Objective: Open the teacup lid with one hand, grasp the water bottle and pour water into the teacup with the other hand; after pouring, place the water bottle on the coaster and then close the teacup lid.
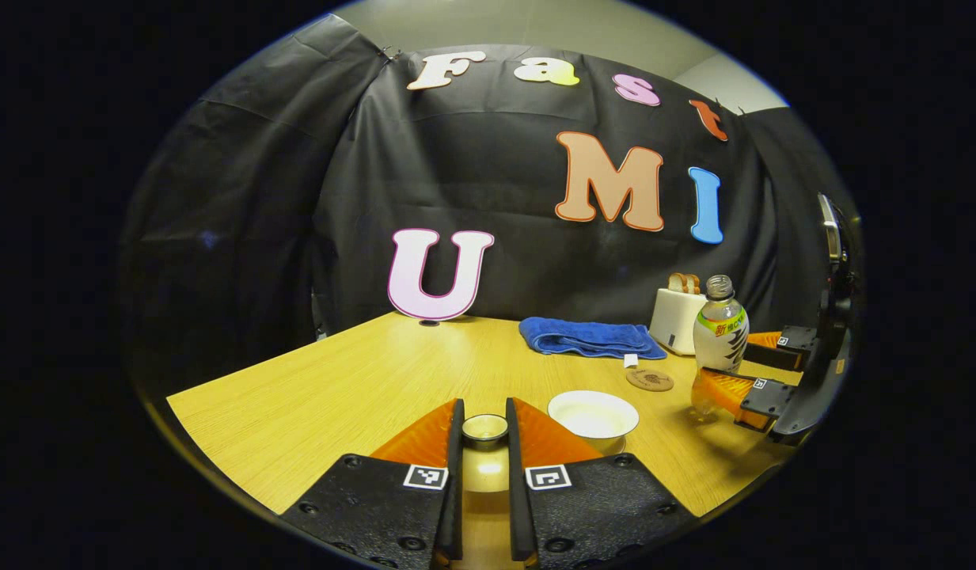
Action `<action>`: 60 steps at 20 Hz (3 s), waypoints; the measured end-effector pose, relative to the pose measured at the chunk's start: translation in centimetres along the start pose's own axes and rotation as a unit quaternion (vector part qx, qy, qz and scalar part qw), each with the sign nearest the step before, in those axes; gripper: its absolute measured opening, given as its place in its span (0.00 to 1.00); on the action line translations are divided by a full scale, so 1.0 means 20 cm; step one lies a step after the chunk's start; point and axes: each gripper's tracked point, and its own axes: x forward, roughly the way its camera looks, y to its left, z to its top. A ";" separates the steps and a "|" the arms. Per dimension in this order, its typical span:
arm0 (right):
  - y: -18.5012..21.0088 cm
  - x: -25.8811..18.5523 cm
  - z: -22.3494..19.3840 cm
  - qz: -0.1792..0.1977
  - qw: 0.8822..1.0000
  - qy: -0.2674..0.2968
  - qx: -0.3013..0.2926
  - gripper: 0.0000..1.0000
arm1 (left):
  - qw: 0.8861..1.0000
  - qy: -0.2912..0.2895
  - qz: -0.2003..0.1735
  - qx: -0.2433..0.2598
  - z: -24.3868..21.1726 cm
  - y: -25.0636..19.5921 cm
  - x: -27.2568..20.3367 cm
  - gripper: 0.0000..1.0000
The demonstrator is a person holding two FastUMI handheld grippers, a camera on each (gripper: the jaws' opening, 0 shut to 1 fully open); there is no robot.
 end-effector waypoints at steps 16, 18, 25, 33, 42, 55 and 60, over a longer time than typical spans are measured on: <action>0.01 0.04 0.10 -0.025 0.954 -0.049 -0.294 0.66 | 1.000 -0.008 0.026 -0.003 0.04 0.14 -0.07 0.21; 0.03 0.03 0.11 -0.023 0.943 -0.060 -0.328 0.66 | 0.999 -0.009 0.032 0.000 0.04 0.16 -0.07 0.20; 0.06 0.04 0.13 -0.021 0.913 -0.070 -0.402 0.65 | 0.999 -0.019 0.032 0.002 0.09 0.16 -0.10 0.21; 0.08 0.04 0.16 -0.003 0.877 -0.072 -0.476 0.65 | 0.999 -0.022 0.026 0.000 0.11 0.14 -0.10 0.21; 0.14 0.01 0.21 0.009 0.830 -0.088 -0.551 0.65 | 0.999 -0.027 0.031 0.000 0.13 0.17 -0.11 0.20; 0.13 0.02 0.27 0.003 0.769 -0.109 -0.630 0.64 | 0.999 -0.028 0.034 -0.013 0.15 0.20 -0.13 0.21; 0.14 0.03 0.30 -0.006 0.743 -0.122 -0.658 0.64 | 0.999 -0.030 0.034 -0.012 0.15 0.19 -0.12 0.20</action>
